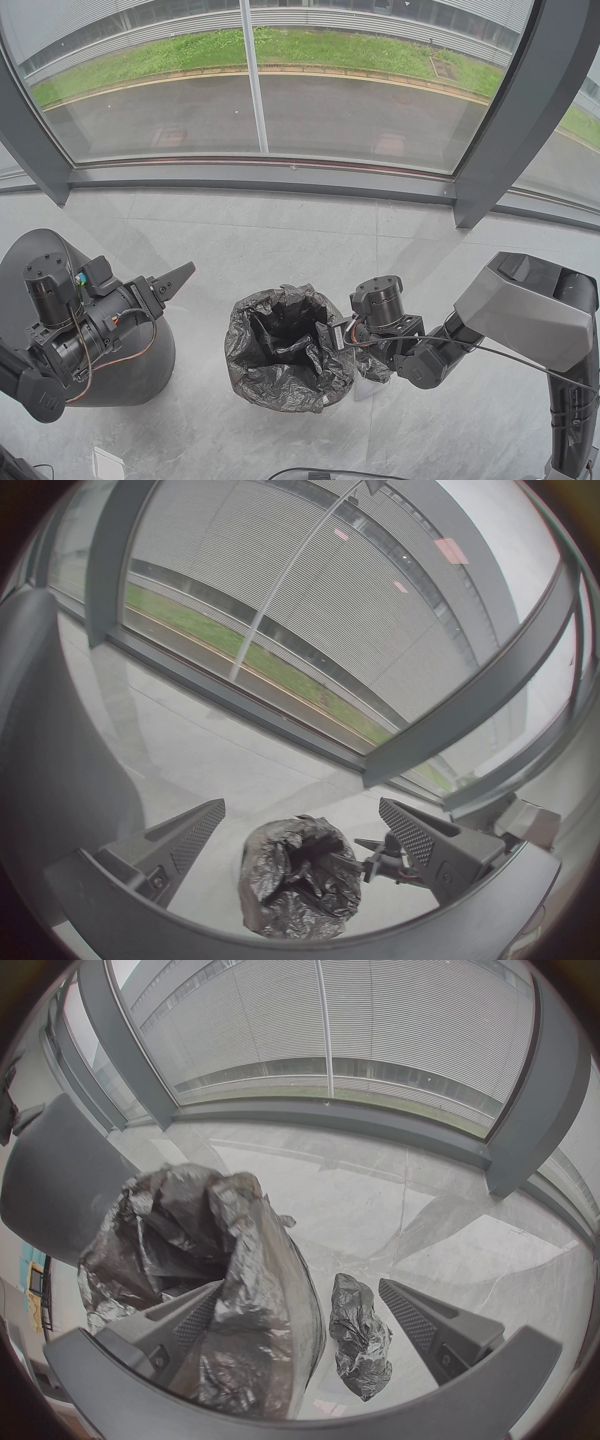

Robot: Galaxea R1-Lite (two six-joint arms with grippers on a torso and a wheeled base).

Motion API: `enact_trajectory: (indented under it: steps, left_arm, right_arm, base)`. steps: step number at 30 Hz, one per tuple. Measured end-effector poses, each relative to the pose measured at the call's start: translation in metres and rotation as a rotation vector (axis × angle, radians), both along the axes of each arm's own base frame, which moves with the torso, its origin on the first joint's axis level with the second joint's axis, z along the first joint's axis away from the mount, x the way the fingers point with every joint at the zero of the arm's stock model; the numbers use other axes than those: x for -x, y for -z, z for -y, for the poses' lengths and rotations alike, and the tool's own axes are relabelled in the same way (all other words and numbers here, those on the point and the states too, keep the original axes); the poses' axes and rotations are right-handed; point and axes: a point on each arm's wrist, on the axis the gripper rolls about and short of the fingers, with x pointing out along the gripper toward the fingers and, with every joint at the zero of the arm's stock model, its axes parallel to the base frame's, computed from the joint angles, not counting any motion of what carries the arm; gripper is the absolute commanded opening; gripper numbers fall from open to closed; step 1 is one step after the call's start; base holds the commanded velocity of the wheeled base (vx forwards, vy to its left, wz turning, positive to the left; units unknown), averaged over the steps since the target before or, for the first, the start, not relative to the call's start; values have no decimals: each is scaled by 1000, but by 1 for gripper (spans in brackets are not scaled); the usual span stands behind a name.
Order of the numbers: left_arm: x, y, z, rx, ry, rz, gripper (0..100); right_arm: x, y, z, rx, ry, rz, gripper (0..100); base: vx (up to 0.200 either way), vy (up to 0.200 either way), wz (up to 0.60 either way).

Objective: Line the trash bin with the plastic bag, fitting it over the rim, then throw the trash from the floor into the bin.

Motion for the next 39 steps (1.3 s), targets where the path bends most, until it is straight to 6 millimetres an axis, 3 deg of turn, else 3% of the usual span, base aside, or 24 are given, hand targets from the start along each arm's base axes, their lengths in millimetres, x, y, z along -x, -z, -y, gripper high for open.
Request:
enact_trajectory:
  steps: [10,18,21,26,39]
  left_arm:
    - [28,-5,-8,-38,-47,22,100]
    - [40,-5,-15,-43,-56,32,100]
    - [41,-6,-17,-42,-61,33,100]
    - [40,-6,-20,-41,-72,31,100]
    - [38,-4,-21,-43,-78,19,100]
  right_arm:
    - [32,-47,3,-45,-35,65,100]
    - [36,-39,49,4,53,0,100]
    - [30,-31,67,34,86,-21,100]
    - [11,-23,76,95,56,-13,100]
    - [-53,-8,53,204,-20,-28,100]
  base:
    - [0,0,0]
    - [0,0,0]
    - [0,0,0]
    - [0,0,0]
    - [0,0,0]
